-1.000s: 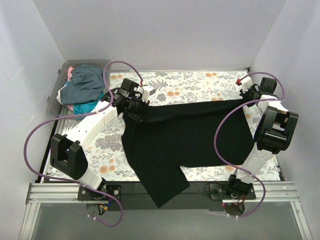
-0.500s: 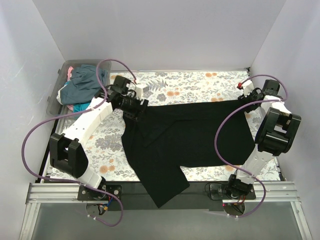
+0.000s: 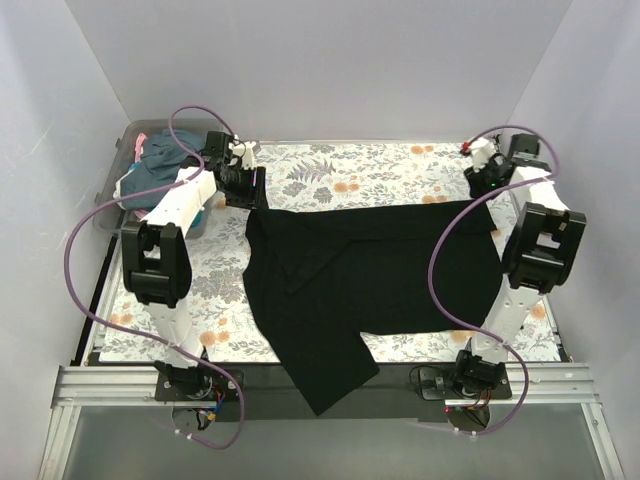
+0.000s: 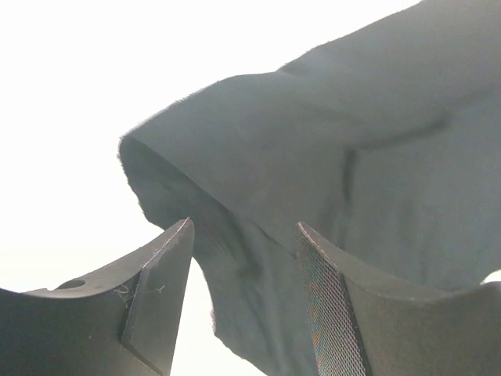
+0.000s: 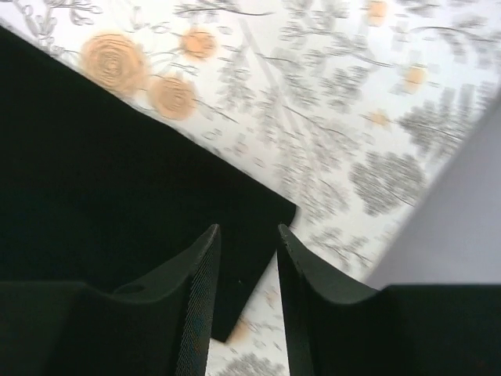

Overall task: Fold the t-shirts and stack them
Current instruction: Fold the tshirt

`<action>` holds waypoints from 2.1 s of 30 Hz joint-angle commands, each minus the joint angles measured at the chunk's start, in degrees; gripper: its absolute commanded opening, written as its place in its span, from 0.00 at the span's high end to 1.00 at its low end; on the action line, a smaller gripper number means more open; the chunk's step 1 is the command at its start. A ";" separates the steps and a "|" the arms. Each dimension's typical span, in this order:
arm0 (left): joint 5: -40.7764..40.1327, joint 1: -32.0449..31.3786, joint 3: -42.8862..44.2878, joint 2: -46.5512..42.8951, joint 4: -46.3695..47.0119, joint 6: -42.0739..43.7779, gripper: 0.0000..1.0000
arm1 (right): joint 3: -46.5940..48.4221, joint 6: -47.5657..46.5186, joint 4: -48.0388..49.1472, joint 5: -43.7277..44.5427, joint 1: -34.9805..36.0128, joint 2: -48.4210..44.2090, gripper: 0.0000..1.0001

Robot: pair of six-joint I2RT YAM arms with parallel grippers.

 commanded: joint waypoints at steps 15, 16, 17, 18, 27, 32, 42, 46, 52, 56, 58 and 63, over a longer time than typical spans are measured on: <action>-0.38 6.64 0.40 9.12 6.76 -4.78 0.69 | 2.61 5.64 -3.80 12.88 7.42 12.12 0.63; -0.91 6.56 0.31 9.55 6.76 -3.13 0.70 | 2.60 5.55 -3.80 13.49 7.42 12.56 0.63; -1.09 6.56 0.57 9.90 6.50 -2.24 0.73 | 2.60 5.63 -3.72 13.76 7.42 12.65 0.63; -1.35 6.56 0.92 10.60 6.07 -1.36 0.74 | 2.69 5.55 -3.80 14.19 7.42 12.91 0.63; -2.40 5.50 2.68 14.83 3.86 2.78 0.62 | 2.34 5.63 -3.80 15.34 7.42 13.53 0.64; -4.33 4.45 3.47 16.76 5.01 2.52 0.69 | 2.52 5.63 -4.07 15.87 7.42 13.79 0.64; -7.77 5.24 13.75 23.35 2.98 3.30 1.00 | 4.10 7.56 -4.42 16.57 7.68 15.29 0.64; -11.62 5.32 20.49 26.25 2.55 5.15 1.00 | 5.67 9.23 -4.51 16.57 8.73 16.25 0.63; -13.67 6.20 32.55 33.38 -1.84 7.17 1.00 | 9.98 12.75 -4.86 16.58 9.97 17.93 0.61; -5.85 6.12 34.06 28.21 -2.73 7.35 0.74 | 10.52 13.90 -5.12 12.98 9.97 14.33 0.55; -3.20 6.12 33.88 24.00 -3.34 7.09 0.63 | 10.78 13.81 -6.00 10.52 9.88 11.08 0.53; 0.84 4.81 30.48 15.99 -6.76 8.05 0.54 | 10.52 12.06 -7.75 7.43 9.79 4.14 0.49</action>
